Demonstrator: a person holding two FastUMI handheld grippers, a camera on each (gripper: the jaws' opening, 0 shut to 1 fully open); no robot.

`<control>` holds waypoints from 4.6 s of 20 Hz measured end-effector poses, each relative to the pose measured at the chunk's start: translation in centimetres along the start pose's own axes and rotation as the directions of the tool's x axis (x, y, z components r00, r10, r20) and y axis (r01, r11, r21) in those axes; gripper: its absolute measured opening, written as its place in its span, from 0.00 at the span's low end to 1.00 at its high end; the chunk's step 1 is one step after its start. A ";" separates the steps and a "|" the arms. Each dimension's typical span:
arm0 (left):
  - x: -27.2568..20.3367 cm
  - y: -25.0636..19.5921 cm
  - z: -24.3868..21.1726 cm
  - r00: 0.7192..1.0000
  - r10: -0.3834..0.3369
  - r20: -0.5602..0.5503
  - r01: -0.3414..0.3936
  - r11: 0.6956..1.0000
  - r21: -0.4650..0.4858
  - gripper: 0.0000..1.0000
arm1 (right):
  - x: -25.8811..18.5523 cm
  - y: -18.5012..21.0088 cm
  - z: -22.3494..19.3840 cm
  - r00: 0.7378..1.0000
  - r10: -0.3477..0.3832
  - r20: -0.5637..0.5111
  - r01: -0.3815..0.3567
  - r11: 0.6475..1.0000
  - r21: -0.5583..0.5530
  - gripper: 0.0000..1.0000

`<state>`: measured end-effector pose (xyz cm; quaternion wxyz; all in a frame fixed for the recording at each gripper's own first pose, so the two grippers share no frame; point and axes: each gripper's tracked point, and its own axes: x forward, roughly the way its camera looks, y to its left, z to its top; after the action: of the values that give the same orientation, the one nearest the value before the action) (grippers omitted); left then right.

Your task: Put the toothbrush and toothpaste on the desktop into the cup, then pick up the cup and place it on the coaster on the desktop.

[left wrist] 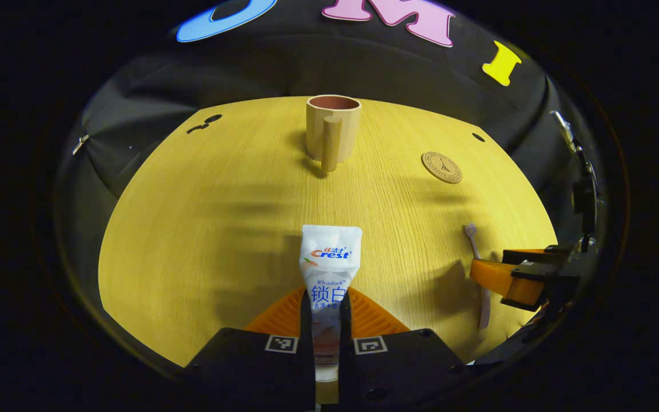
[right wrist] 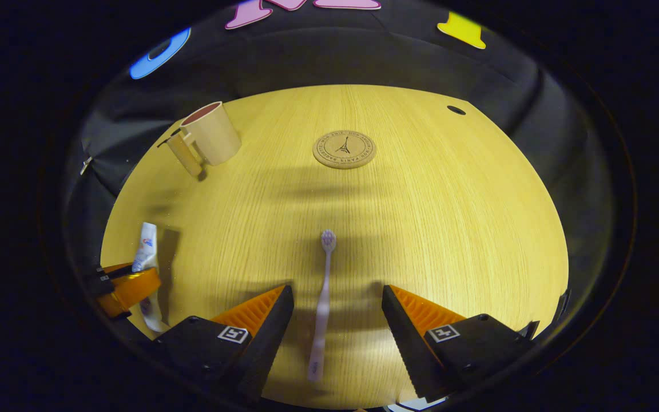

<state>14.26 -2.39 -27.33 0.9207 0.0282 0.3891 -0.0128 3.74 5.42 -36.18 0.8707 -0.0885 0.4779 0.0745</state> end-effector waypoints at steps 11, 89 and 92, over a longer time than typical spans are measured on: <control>-1.8 -0.2 1.8 0.998 -0.013 0.065 0.013 1.000 0.004 0.21 | 0.5 0.9 -1.1 0.997 -0.010 -0.079 0.008 1.000 -0.024 0.23; -6.0 8.0 16.2 0.651 0.009 0.759 0.231 0.950 -0.209 0.97 | -2.9 19.6 33.8 0.539 0.444 0.716 -0.479 0.861 -0.173 0.06; -4.7 8.2 15.3 0.663 0.000 0.749 0.237 0.949 -0.209 0.97 | -1.6 19.9 33.5 0.517 0.425 0.743 -0.490 0.859 -0.151 0.06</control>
<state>22.33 4.88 -12.95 0.9896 -0.1397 -0.0194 -0.0268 26.09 32.31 -18.77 0.9399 0.1133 0.0805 0.3120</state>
